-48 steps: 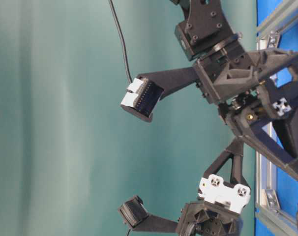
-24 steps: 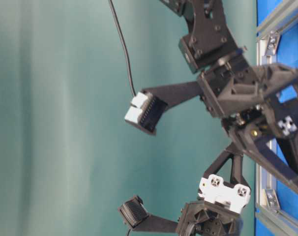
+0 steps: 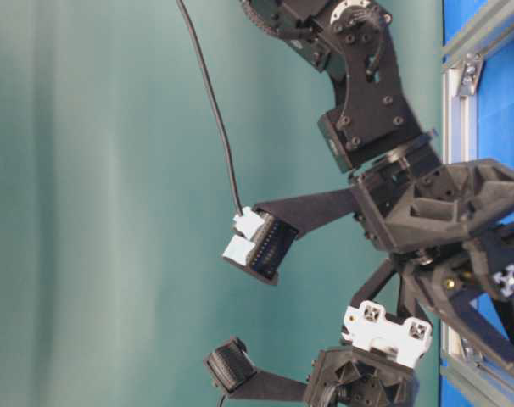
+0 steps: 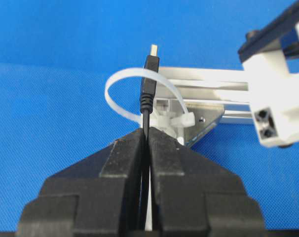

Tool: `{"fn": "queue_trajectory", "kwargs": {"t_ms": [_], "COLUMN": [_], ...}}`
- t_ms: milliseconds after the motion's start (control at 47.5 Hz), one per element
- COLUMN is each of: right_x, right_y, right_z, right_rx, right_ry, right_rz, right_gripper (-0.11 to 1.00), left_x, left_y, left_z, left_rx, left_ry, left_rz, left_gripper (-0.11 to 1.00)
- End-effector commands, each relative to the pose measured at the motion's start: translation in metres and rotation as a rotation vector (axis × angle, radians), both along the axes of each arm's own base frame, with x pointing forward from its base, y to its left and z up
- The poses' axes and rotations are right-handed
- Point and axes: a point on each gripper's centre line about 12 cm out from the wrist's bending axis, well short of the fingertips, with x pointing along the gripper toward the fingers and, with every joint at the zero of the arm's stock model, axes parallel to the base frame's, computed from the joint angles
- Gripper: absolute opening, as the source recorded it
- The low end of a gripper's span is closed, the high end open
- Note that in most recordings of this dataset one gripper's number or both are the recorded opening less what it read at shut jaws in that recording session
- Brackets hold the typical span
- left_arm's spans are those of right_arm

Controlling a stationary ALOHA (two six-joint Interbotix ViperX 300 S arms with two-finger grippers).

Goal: Insert the wire through the string loop located on the left side.

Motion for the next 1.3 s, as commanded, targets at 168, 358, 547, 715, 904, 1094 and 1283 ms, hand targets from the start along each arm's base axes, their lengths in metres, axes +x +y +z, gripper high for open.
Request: {"fn": "queue_trajectory", "kwargs": {"t_ms": [168,358,547,715,904,1094,1283], "right_x": [0.005,0.005,0.005,0.004,0.004,0.004,0.004], "right_y": [0.002,0.001,0.001,0.002,0.002,0.002,0.002], "right_z": [0.017,0.017,0.016,0.016,0.016,0.016,0.016], "right_rx": [0.000,0.000,0.002,0.002,0.002,0.000,0.002], "right_ry": [-0.044,-0.043,-0.041,-0.041,-0.041,-0.041,-0.041], "right_rz": [0.004,0.002,0.001,0.003,0.003,0.004,0.003], "right_gripper": [0.00,0.00,0.00,0.00,0.00,0.00,0.00], "left_x": [0.003,0.003,0.002,-0.004,-0.025,-0.062,-0.096], "left_y": [-0.001,-0.002,-0.002,-0.004,-0.009,-0.018,-0.027], "left_z": [0.015,0.015,0.014,0.014,0.018,0.018,0.018], "left_rx": [0.012,0.012,0.011,0.011,0.012,0.007,0.005], "left_ry": [-0.045,-0.043,-0.040,-0.037,-0.032,-0.014,-0.011], "left_rz": [-0.005,-0.008,-0.008,-0.008,-0.009,-0.009,-0.008], "left_gripper": [0.00,0.00,0.00,0.00,0.00,0.00,0.00]}}
